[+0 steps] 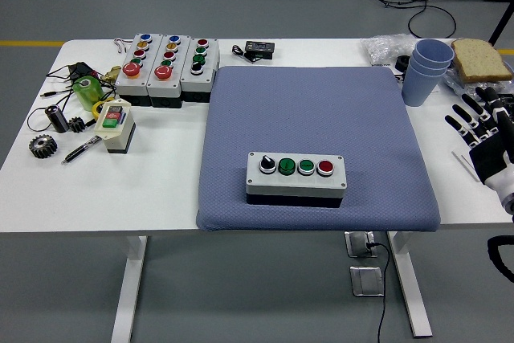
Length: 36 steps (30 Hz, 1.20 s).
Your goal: Pick up the button,place it on the desk,press the button,press the button
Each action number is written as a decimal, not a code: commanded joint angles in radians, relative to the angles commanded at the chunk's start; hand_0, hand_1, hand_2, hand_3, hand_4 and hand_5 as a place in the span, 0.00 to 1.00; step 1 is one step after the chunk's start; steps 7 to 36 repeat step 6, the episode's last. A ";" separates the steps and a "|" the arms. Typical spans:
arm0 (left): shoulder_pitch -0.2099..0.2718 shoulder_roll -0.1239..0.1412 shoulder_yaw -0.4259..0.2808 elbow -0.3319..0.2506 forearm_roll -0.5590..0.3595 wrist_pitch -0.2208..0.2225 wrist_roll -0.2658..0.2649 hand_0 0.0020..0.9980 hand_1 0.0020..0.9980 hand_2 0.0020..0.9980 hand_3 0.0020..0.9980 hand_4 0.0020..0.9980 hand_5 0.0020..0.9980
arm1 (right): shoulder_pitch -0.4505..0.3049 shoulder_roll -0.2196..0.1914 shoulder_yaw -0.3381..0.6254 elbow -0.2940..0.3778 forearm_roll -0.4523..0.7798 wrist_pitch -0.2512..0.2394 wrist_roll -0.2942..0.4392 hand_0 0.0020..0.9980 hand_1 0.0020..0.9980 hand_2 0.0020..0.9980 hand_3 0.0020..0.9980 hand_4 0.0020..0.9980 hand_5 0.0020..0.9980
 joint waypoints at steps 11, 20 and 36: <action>0.003 0.000 -0.001 0.000 0.007 -0.001 0.001 0.62 0.66 0.68 0.59 0.34 0.65 | -0.001 0.000 0.007 0.003 -0.006 -0.001 0.000 0.63 0.58 0.65 0.64 0.77 0.34; 0.003 0.000 -0.001 0.000 0.007 -0.001 0.001 0.62 0.66 0.68 0.59 0.34 0.65 | -0.001 0.000 0.007 0.003 -0.006 -0.001 0.000 0.63 0.58 0.65 0.64 0.77 0.34; 0.003 0.000 -0.001 0.000 0.007 -0.001 0.001 0.62 0.66 0.68 0.59 0.34 0.65 | -0.001 0.000 0.007 0.003 -0.006 -0.001 0.000 0.63 0.58 0.65 0.64 0.77 0.34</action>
